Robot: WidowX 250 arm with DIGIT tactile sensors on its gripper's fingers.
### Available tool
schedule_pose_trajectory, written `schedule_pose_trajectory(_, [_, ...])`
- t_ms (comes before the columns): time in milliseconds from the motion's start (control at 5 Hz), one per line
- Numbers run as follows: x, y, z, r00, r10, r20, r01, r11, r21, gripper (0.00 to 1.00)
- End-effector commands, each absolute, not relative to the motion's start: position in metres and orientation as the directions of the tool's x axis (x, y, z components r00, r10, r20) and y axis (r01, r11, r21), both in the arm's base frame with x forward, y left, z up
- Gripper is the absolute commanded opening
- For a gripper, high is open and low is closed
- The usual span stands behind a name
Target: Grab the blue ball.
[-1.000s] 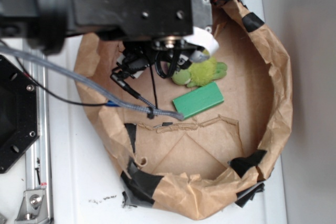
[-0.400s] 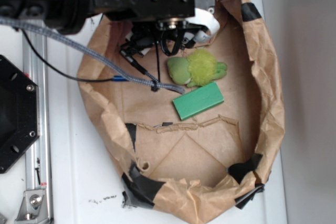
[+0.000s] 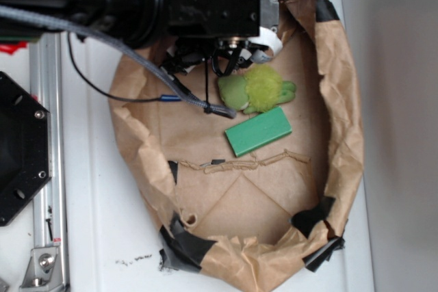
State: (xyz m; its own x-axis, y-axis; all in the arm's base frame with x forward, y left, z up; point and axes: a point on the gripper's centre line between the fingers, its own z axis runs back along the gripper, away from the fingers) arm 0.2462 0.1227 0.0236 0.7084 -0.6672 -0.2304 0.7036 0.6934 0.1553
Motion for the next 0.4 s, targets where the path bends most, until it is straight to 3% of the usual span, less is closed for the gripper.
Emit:
schedule_pose_trajectory(0, [0.2447,0.1147,-0.0011,0.696,-0.668,-0.263,0.706,0.704,0.078,1.00])
schedule_pose_trajectory(200, [0.2438,0.1164,-0.0043,0.699,-0.663,-0.267,0.696,0.716,0.045,0.00])
